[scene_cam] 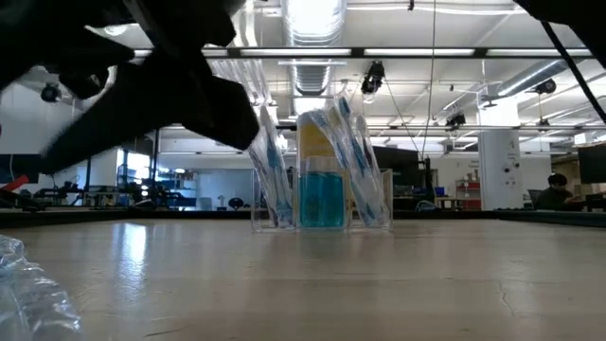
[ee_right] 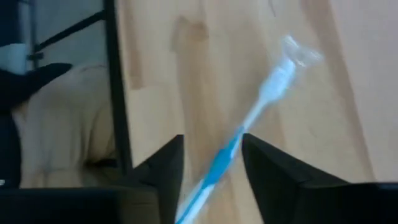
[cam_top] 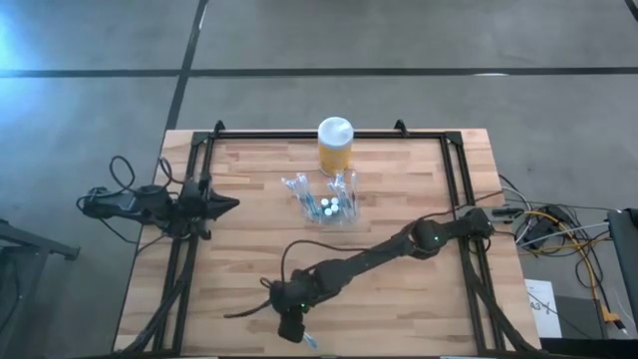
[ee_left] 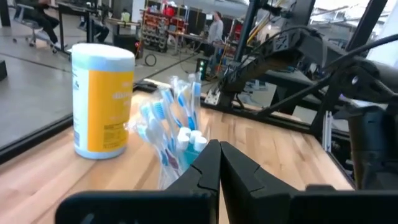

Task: Pick & Place toothbrushing station
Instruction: Put the blue toothbrush into the transparent organizer

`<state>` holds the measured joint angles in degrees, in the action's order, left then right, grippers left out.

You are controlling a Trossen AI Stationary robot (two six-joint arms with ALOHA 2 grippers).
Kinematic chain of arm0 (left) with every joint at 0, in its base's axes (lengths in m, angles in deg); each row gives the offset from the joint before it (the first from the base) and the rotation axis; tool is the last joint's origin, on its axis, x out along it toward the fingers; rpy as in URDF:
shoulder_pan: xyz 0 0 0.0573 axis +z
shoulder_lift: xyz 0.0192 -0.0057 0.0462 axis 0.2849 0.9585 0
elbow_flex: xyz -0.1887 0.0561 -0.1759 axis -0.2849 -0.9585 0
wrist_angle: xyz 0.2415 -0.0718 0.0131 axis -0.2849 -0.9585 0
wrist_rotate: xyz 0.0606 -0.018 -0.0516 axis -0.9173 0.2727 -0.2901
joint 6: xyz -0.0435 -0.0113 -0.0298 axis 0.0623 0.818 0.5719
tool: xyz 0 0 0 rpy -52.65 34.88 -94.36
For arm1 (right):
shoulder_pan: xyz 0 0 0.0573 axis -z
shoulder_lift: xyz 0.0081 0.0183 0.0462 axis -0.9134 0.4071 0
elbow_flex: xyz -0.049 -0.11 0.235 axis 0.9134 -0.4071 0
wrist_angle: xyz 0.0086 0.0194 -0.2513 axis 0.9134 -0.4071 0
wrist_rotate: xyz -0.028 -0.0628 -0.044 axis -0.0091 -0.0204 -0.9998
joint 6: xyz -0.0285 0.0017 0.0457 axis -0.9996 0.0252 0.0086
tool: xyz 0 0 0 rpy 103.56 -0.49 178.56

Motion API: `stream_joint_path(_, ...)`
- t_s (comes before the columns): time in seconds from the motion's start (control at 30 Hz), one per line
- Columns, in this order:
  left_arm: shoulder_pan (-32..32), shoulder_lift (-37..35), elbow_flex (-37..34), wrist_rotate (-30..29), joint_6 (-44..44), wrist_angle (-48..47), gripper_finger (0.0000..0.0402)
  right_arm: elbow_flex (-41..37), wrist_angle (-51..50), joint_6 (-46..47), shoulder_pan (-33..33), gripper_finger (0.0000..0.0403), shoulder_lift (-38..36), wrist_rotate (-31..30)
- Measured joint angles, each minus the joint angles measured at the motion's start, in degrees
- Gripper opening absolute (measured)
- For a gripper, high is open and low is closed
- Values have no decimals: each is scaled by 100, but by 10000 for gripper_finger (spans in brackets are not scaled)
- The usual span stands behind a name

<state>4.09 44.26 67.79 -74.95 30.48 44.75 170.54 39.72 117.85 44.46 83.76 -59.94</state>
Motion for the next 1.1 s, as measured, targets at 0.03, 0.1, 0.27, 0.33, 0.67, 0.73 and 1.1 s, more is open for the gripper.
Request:
stream_joint_path(0.03,0,0,-18,0,-4,-13,7,62,-176,48,-4,176,37,-41)
stream_joint_path(0.1,0,-2,-43,-2,-11,-8,7,32,-341,227,-27,201,63,-189)
stream_joint_path(0.27,0,0,-55,-12,-131,1,7,-41,-424,413,-40,249,84,-474)
stream_joint_path(0.33,0,0,-55,-22,-131,1,7,-41,-373,421,-40,263,84,-475)
stream_joint_path(0.67,0,0,-55,-26,-35,-1,7,-76,-57,481,-65,288,138,-572)
stream_joint_path(0.73,0,2,-55,-28,-10,-3,7,-85,-36,476,-83,288,230,-574)
stream_joint_path(1.1,0,2,-57,-33,16,-8,7,-59,-648,-59,-118,262,384,-1019)
